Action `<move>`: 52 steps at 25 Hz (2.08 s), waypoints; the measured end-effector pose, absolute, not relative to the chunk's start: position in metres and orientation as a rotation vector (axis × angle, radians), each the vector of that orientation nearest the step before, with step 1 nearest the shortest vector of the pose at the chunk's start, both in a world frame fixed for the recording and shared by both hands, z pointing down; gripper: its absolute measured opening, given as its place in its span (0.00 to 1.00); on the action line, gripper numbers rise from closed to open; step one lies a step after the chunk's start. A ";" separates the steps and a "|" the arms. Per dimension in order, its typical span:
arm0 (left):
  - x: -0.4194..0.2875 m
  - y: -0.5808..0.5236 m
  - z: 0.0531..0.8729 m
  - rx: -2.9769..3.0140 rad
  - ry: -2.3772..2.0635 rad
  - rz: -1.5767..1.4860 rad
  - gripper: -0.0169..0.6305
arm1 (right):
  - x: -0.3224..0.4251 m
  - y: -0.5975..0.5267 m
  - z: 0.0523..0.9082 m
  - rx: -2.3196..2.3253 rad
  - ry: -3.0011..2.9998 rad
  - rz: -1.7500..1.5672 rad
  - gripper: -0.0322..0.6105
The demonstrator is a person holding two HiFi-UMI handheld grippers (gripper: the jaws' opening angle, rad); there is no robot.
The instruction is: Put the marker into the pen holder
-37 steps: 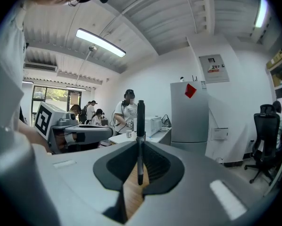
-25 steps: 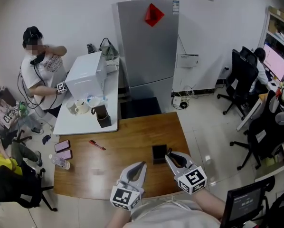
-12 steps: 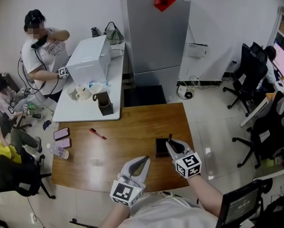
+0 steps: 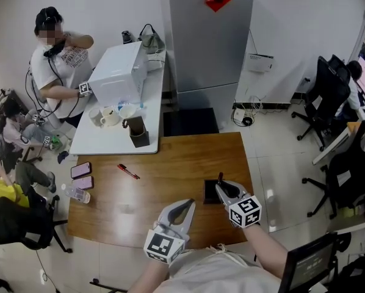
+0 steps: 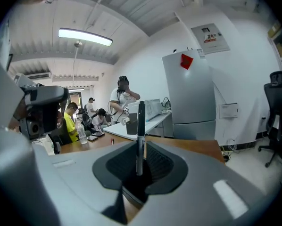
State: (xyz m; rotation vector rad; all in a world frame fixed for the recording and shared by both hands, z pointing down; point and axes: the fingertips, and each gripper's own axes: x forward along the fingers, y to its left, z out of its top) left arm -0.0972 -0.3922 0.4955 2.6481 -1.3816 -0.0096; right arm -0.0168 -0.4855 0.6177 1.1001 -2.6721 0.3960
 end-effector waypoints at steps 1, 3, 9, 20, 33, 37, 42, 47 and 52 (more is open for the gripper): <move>-0.097 -0.393 0.498 2.646 -1.380 -0.007 0.05 | -0.017 -0.486 0.618 1.095 -2.675 0.399 0.16; -0.096 -0.396 0.502 2.643 -1.376 0.002 0.05 | -0.016 -0.487 0.619 1.086 -2.671 0.397 0.23; -0.097 -0.405 0.508 2.632 -1.376 0.014 0.05 | -0.011 -0.491 0.616 1.113 -2.659 0.378 0.29; -0.081 -0.419 0.481 2.697 -1.349 -0.035 0.05 | -0.023 -0.478 0.486 1.161 -2.812 0.060 0.16; -0.082 -0.399 0.467 2.757 -1.325 -0.063 0.05 | -0.001 -0.420 0.466 1.316 -2.799 0.110 0.05; -0.091 -0.386 0.465 2.774 -1.306 -0.077 0.05 | -0.007 -0.402 0.472 1.314 -2.778 0.125 0.05; -0.099 -0.365 0.470 2.769 -1.281 -0.081 0.05 | -0.017 -0.379 0.477 1.350 -2.759 0.126 0.05; -0.103 -0.334 0.480 2.763 -1.280 -0.072 0.05 | -0.025 -0.342 0.475 1.311 -2.768 0.074 0.05; -0.101 -0.291 0.470 2.728 -1.355 -0.083 0.05 | -0.029 -0.301 0.473 1.274 -2.797 0.063 0.05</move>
